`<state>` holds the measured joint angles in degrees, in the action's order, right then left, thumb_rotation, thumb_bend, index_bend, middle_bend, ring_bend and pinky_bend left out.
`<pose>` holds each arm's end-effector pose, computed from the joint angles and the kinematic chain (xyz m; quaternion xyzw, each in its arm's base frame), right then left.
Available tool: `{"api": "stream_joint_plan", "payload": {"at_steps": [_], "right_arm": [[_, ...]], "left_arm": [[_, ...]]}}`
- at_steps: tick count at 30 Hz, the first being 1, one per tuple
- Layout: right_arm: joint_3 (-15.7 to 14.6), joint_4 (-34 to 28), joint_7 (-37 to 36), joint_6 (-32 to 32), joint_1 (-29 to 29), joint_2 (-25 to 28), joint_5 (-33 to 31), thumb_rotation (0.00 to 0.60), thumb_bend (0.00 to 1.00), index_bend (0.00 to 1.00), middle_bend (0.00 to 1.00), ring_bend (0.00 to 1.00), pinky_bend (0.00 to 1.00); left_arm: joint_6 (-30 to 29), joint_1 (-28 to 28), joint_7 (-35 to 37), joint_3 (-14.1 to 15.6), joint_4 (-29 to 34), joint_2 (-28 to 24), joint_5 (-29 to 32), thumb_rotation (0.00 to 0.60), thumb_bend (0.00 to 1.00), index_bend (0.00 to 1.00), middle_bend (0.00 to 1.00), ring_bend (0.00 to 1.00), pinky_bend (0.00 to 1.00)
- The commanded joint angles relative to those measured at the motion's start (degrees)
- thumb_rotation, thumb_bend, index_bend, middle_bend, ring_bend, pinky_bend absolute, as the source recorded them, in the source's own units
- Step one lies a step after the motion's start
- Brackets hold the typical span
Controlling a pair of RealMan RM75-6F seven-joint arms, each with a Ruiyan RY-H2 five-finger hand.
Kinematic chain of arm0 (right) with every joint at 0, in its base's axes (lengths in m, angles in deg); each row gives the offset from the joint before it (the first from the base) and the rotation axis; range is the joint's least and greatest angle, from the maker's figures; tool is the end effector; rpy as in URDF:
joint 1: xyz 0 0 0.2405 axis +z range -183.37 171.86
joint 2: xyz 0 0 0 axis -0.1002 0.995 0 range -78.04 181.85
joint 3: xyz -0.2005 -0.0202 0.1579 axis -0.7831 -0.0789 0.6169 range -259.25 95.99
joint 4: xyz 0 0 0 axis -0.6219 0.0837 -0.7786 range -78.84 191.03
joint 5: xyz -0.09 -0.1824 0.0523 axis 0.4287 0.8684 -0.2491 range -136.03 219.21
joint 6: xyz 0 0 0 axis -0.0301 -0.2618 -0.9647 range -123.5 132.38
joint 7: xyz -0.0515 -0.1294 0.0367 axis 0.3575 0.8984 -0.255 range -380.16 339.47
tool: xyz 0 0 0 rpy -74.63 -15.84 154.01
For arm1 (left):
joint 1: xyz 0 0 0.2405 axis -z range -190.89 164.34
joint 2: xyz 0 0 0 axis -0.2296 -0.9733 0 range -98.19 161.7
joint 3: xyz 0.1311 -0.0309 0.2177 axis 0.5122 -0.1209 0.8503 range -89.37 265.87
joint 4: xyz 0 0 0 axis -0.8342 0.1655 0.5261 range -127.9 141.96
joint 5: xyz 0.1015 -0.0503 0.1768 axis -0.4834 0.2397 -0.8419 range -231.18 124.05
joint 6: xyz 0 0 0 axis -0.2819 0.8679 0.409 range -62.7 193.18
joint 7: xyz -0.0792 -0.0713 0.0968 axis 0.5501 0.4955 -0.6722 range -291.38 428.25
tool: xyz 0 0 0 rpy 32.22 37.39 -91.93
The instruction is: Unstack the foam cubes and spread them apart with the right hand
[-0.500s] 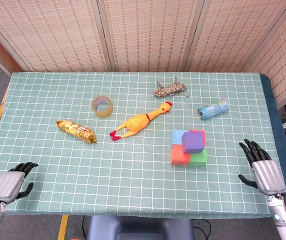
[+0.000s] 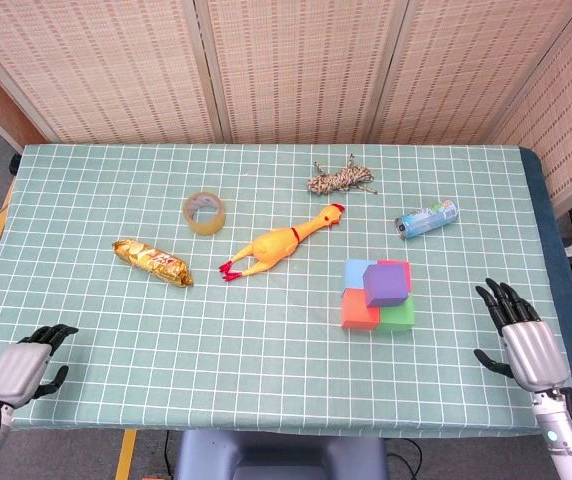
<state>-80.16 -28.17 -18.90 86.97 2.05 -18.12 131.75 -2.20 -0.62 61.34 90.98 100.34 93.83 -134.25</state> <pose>-0.3149 -0.1931 0.1251 0.6485 -0.3559 0.3759 0.5581 -0.3243 0.1942 0.1229 -0.6918 -0.4285 -0.2449 0.5271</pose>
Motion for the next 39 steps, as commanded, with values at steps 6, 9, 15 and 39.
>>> {"api": "stream_joint_plan", "payload": {"at_steps": [6,9,15,39], "right_arm": [[-0.5,1.6,-3.9,-2.8,1.4,-0.2,0.1,0.6,0.07,0.0,0.0,0.0,0.19],[-0.6,1.8,-5.2,-2.2,1.4,-0.3,0.8,0.6,0.07,0.0,0.0,0.0,0.19],[1.8,2.0,-6.0,-5.0,4.7,-1.8,-0.2,0.6,0.07,0.0,0.0,0.0,0.19],[11.5,-0.1,4.1,-23.9,22.1,-12.7,-14.9,0.6,0.07,0.0,0.0,0.0,0.19]], "left_arm": [[-0.4,-0.2,-0.3,0.1,0.4,-0.1,-0.1,0.6,0.47,0.2,0.19,0.18,0.39],[-0.3,-0.1,-0.5,0.1,0.4,0.1,-0.3,0.6,0.47,0.2,0.19,0.18,0.39],[-0.1,-0.1,-0.5,0.1,0.5,-0.1,0.0,0.6,0.47,0.2,0.19,0.18,0.39],[-0.5,-0.2,0.4,0.6,0.6,-0.7,-1.5,0.6,0.47,0.2,0.19,0.18,0.39]]}}
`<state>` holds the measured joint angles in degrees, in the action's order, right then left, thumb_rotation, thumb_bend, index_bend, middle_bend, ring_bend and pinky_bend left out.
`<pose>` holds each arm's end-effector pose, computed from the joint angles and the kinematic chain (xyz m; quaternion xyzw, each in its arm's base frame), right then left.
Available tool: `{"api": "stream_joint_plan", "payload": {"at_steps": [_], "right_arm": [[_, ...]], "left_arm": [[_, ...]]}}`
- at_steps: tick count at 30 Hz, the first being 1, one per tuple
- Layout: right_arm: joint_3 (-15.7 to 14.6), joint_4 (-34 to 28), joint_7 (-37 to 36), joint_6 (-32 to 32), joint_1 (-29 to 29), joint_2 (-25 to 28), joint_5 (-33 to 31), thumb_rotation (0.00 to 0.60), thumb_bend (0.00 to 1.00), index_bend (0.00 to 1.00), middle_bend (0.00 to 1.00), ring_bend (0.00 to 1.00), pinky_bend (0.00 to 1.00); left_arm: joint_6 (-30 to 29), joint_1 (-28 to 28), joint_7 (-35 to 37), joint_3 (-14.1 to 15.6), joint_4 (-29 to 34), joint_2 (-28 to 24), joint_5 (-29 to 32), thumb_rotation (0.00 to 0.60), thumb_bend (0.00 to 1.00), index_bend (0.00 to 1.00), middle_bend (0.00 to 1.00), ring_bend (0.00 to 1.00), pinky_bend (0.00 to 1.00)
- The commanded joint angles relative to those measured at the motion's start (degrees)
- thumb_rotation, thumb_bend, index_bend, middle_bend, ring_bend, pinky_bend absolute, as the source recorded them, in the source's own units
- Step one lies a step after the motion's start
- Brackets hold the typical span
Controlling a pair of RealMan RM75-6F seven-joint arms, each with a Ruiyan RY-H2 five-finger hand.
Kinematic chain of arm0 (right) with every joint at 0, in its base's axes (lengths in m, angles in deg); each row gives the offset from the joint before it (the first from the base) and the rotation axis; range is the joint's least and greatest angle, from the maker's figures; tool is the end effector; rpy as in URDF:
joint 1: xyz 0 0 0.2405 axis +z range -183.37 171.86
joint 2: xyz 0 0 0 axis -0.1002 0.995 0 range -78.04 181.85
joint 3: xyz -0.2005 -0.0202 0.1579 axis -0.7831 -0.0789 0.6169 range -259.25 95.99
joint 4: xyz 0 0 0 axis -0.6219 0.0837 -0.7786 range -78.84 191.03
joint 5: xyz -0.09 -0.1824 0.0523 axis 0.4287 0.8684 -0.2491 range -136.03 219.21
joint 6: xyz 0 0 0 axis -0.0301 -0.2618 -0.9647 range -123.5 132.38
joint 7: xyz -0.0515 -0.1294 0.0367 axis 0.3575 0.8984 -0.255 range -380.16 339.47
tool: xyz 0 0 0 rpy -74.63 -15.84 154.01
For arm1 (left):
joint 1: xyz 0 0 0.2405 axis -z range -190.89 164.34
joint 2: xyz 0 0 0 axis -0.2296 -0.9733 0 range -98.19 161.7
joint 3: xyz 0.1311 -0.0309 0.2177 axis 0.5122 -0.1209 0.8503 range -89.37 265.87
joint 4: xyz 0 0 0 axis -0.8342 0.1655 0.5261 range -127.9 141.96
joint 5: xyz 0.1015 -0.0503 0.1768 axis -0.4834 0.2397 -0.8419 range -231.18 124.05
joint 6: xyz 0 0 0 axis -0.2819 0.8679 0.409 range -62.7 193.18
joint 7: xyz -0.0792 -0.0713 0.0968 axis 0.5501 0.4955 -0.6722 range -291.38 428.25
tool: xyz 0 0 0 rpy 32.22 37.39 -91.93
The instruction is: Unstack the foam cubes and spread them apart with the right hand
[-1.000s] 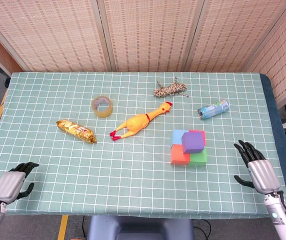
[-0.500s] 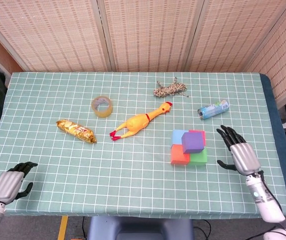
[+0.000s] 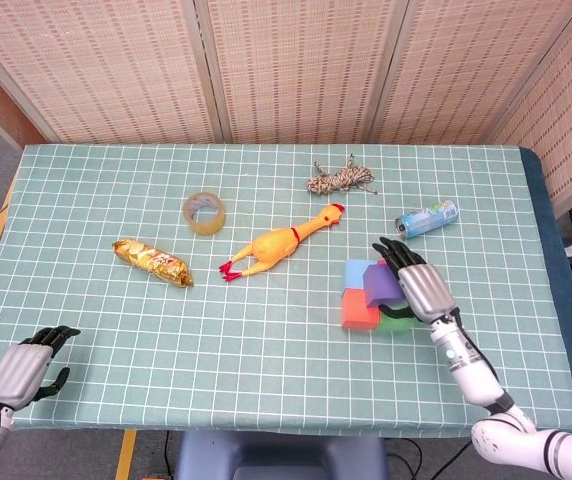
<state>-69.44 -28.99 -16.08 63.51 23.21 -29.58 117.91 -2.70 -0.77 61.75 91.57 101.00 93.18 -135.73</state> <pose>-0.2145 -0.3205 0.0402 0.6759 -0.4207 0.4158 0.4396 -0.3211 0.1907 0.1241 -0.6977 -0.4251 -0.2485 0.5203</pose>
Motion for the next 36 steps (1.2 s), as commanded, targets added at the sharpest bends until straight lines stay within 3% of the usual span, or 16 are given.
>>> {"api": "stream_joint_plan", "payload": {"at_steps": [1,4,7,12,15,17,22,27,36], "right_arm": [[1.0,1.2,1.8,-0.5,1.3,-1.9,-1.6,0.6,0.07,0.0,0.0,0.0,0.19],[1.3,2.7,3.2,-0.1,2.2,-3.6,-2.5,0.6,0.07,0.02,0.01,0.0,0.19],[1.5,4.2,3.2,0.6,2.6,-5.1,-2.8,0.6,0.07,0.09,0.1,0.08,0.26],[1.0,6.7,3.2,3.3,2.5,-6.7,-1.6,0.6,0.09,0.31,0.42,0.44,0.61],[0.6,7.9,2.4,5.9,2.1,-7.3,0.2,0.6,0.11,0.45,0.52,0.56,0.74],[0.2,8.2,1.6,7.5,1.7,-7.3,1.6,0.6,0.12,0.5,0.56,0.59,0.78],[-1.2,7.0,0.1,13.1,-0.3,-5.3,5.9,0.6,0.12,0.52,0.58,0.6,0.79],[-3.9,4.4,3.2,17.5,-4.1,-0.5,7.9,0.6,0.12,0.52,0.58,0.6,0.79],[-10.5,4.3,6.3,17.7,-11.1,7.3,6.9,0.6,0.12,0.52,0.58,0.6,0.79]], "left_arm": [[-0.1,0.0,0.1,0.0,-0.1,0.0,0.0,0.6,0.47,0.2,0.19,0.18,0.39],[0.1,0.0,0.2,0.0,-0.1,-0.1,0.1,0.6,0.47,0.21,0.19,0.18,0.39],[-0.2,-0.1,0.3,0.0,-0.1,-0.2,-0.1,0.6,0.47,0.2,0.19,0.18,0.39],[-0.3,-0.1,0.6,-0.1,-0.2,-0.3,-0.1,0.6,0.47,0.2,0.19,0.18,0.39],[-0.2,-0.1,0.6,-0.1,-0.2,-0.3,-0.1,0.6,0.47,0.2,0.19,0.18,0.39],[-0.2,-0.1,0.5,0.0,-0.1,-0.2,-0.1,0.6,0.47,0.2,0.19,0.18,0.39],[-0.1,-0.1,0.5,0.0,-0.1,-0.2,-0.1,0.6,0.47,0.2,0.19,0.18,0.39],[-0.3,-0.2,0.5,0.0,0.0,-0.3,-0.2,0.6,0.47,0.21,0.19,0.18,0.39],[-0.4,-0.2,0.7,-0.1,0.1,-0.2,-0.2,0.6,0.47,0.2,0.19,0.18,0.39]]}}
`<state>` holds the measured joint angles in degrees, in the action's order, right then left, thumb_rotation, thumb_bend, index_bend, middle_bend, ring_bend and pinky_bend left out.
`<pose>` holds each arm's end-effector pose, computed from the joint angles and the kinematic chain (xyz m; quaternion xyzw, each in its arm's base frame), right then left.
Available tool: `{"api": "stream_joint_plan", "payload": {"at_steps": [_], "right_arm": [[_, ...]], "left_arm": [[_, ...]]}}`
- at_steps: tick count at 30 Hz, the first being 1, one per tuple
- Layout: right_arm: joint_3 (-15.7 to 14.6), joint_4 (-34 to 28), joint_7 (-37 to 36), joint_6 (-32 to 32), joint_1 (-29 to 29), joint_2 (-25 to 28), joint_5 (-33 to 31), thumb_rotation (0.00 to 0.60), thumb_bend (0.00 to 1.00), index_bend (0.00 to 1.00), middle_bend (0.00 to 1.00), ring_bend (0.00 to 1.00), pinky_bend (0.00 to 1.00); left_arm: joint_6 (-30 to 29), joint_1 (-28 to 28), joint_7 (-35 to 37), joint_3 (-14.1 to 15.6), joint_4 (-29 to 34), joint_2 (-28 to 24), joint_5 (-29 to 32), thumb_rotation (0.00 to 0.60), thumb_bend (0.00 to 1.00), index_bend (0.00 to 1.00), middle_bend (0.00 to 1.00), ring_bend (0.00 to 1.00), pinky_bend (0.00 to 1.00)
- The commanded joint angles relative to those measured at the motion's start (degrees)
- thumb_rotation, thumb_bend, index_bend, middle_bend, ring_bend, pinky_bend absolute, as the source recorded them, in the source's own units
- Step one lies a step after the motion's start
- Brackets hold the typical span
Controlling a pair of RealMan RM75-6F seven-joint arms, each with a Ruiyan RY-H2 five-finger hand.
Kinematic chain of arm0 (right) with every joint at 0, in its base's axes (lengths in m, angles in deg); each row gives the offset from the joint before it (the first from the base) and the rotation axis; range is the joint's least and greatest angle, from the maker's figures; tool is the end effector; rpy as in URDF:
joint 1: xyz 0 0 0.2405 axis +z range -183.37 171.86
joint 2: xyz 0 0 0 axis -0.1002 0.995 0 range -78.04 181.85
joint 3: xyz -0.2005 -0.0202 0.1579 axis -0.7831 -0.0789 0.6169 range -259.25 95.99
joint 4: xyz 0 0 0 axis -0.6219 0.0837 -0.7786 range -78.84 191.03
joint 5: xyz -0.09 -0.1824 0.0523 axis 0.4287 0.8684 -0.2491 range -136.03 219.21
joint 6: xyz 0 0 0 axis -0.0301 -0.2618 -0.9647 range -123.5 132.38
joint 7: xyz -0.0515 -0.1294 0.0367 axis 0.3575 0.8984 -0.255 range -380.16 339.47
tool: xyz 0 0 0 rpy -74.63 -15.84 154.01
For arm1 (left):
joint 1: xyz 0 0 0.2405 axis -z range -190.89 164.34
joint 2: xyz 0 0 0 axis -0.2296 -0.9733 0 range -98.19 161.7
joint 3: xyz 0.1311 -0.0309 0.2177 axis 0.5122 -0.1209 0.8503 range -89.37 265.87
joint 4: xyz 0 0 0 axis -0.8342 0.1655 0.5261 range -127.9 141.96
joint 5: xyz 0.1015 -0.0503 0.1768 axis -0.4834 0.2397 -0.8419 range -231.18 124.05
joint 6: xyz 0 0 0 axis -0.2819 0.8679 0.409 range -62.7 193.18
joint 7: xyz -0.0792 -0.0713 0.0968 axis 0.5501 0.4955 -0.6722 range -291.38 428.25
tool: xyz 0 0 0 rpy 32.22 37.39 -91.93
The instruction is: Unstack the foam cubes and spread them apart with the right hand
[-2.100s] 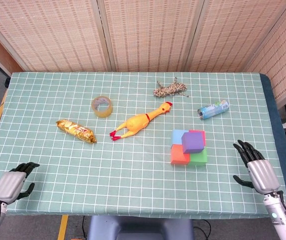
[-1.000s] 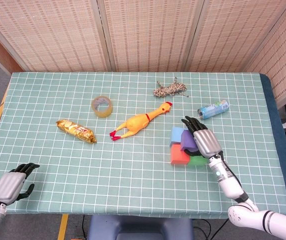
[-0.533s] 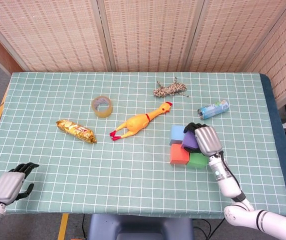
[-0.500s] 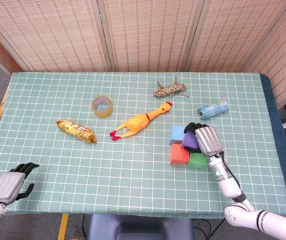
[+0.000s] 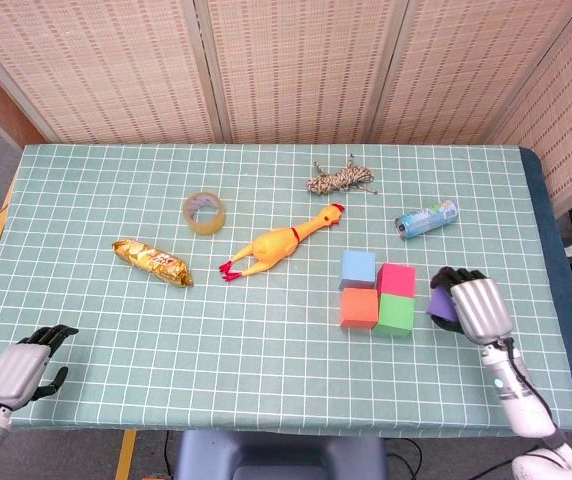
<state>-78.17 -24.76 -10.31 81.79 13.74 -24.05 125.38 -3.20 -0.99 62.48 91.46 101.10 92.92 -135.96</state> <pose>-0.2836 -0.2635 0.0951 0.6797 -0.2990 0.3693 0.5588 -0.3207 0.1904 0.1265 -0.6939 -0.4265 -0.2541 0.5216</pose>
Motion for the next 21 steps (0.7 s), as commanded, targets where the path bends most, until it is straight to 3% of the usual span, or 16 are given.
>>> {"api": "stream_joint_plan", "payload": {"at_steps": [1,8,11,17,21], "right_arm": [[-2.3,0.2,0.4,-0.9,-2.1,2.3,-0.6,0.6,0.12,0.52,0.58,0.6,0.79],[-6.0,4.9,-2.3,-1.2,-4.2,4.0,2.8,0.6,0.12,0.46,0.53,0.47,0.68],[-7.3,4.8,-1.8,-3.7,-4.6,5.4,2.3,0.6,0.12,0.39,0.42,0.37,0.61],[-7.8,0.6,-0.3,-8.6,-4.3,9.3,-0.3,0.6,0.1,0.08,0.1,0.02,0.32],[-7.6,-1.6,-1.3,-8.7,-4.5,10.5,-0.1,0.6,0.09,0.0,0.01,0.0,0.23]], "left_arm": [[0.2,0.1,0.0,0.0,0.0,0.1,0.1,0.6,0.47,0.2,0.19,0.18,0.39],[0.5,0.2,-0.4,0.1,0.0,0.2,0.1,0.6,0.47,0.2,0.19,0.18,0.39],[0.6,0.2,-0.3,0.1,-0.1,0.2,0.2,0.6,0.47,0.2,0.19,0.18,0.39],[1.1,0.4,-0.3,0.1,-0.2,0.3,0.6,0.6,0.47,0.2,0.19,0.18,0.39],[1.2,0.4,-0.5,0.0,-0.2,0.4,0.7,0.6,0.47,0.2,0.19,0.18,0.39]]}}
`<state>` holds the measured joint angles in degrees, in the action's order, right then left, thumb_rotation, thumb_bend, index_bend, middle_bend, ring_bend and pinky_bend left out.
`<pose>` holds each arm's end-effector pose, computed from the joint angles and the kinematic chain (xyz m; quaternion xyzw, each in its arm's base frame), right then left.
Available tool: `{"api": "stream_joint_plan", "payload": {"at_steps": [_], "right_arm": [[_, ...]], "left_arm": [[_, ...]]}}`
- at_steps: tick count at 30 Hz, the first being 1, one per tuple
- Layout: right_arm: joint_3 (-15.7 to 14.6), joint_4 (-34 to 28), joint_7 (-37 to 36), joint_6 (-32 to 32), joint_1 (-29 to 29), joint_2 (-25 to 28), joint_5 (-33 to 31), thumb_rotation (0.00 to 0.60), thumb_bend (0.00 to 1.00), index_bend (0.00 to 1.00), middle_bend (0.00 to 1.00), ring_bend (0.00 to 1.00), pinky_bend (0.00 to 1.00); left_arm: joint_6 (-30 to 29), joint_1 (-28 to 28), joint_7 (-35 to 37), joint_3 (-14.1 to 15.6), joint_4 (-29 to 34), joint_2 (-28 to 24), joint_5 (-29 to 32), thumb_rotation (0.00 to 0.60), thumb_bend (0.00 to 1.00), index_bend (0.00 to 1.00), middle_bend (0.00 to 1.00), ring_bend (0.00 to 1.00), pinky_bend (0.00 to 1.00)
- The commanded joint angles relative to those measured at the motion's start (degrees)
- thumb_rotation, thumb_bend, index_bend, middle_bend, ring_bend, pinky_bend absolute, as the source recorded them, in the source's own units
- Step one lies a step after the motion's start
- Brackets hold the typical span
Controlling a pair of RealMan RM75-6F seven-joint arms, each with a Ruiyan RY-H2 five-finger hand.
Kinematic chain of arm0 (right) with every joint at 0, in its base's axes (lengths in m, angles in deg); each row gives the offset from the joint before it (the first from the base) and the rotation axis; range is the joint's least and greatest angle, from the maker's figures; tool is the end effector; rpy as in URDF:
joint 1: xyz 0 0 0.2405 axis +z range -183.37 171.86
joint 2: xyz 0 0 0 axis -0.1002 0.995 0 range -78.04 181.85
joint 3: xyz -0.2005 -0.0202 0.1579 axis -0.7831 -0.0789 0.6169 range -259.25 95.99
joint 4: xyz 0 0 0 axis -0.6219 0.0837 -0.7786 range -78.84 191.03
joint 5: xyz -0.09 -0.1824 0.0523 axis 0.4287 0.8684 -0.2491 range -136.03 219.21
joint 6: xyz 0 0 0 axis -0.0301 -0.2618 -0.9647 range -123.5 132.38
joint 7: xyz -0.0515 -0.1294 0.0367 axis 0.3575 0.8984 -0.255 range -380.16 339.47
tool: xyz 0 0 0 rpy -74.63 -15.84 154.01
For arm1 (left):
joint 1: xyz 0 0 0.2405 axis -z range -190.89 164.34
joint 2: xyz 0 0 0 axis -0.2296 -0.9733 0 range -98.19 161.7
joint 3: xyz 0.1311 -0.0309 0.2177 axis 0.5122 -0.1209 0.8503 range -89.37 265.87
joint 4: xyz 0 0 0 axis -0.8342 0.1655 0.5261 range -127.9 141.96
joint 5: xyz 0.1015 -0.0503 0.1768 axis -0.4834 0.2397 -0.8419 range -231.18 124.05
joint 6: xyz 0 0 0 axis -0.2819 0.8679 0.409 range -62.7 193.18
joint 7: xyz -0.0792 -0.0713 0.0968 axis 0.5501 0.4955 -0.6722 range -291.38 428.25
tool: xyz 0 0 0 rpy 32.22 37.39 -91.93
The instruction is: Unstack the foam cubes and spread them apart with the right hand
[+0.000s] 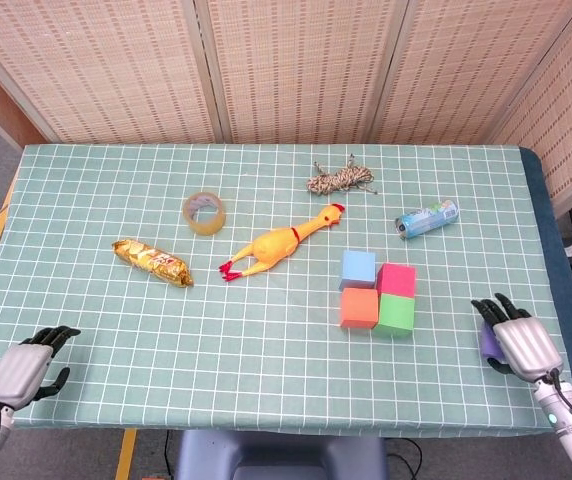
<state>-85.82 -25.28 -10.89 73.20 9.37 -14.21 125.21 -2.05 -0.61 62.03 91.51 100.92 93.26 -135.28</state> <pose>-0.3479 -0.2124 0.1227 0.7347 -0.3402 0.2103 0.5480 -0.3222 0.1914 0.1229 -0.6964 -0.4305 -0.2462 0.5187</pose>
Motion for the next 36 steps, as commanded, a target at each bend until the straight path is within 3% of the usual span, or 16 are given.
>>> {"api": "stream_joint_plan", "payload": {"at_steps": [1,6,10,12,14,16,18,29,36], "right_arm": [[0.0,-1.4,-1.0,-0.1,-0.2,0.9,0.2,0.6,0.09,0.0,0.01,0.0,0.22],[-0.2,-3.0,-2.6,-0.3,-0.2,1.9,0.9,0.6,0.09,0.0,0.0,0.0,0.17],[2.7,-3.5,-6.3,4.4,-0.8,-0.3,1.7,0.6,0.09,0.01,0.0,0.0,0.17],[4.5,-2.2,-9.0,7.7,-0.7,-2.4,3.3,0.6,0.12,0.07,0.07,0.03,0.24],[5.5,-0.6,-11.5,9.4,-0.4,-4.2,4.3,0.6,0.27,0.25,0.25,0.15,0.47],[6.2,1.2,-13.4,9.2,0.4,-5.3,4.9,0.6,0.37,0.36,0.33,0.25,0.53],[6.7,2.7,-13.8,7.6,1.4,-6.0,4.3,0.6,0.39,0.41,0.36,0.31,0.54],[7.9,11.1,-13.1,-3.2,6.6,-10.4,0.6,0.6,0.39,0.48,0.38,0.32,0.55],[7.8,14.5,-13.2,-7.3,8.5,-13.6,-0.6,0.6,0.32,0.41,0.37,0.32,0.54]], "left_arm": [[0.0,0.0,0.0,0.0,0.0,0.0,0.0,0.6,0.47,0.21,0.19,0.18,0.39],[0.1,0.0,-0.1,0.0,0.0,0.1,0.1,0.6,0.47,0.21,0.19,0.18,0.39],[0.2,0.1,-0.4,0.1,0.0,0.2,0.0,0.6,0.47,0.2,0.19,0.18,0.39],[0.3,0.1,-0.5,0.1,0.0,0.2,0.0,0.6,0.47,0.21,0.19,0.18,0.39],[0.3,0.2,-0.6,0.2,0.0,0.2,0.0,0.6,0.47,0.2,0.19,0.18,0.39],[0.3,0.2,-0.6,0.2,0.0,0.2,-0.1,0.6,0.47,0.2,0.19,0.18,0.39],[0.2,0.1,-0.4,0.1,0.0,0.2,0.0,0.6,0.47,0.2,0.19,0.18,0.39],[0.3,0.2,-0.2,0.1,-0.1,0.1,0.1,0.6,0.47,0.21,0.19,0.18,0.39],[0.1,0.1,-0.1,0.1,-0.1,0.1,0.0,0.6,0.47,0.2,0.19,0.18,0.39]]}}
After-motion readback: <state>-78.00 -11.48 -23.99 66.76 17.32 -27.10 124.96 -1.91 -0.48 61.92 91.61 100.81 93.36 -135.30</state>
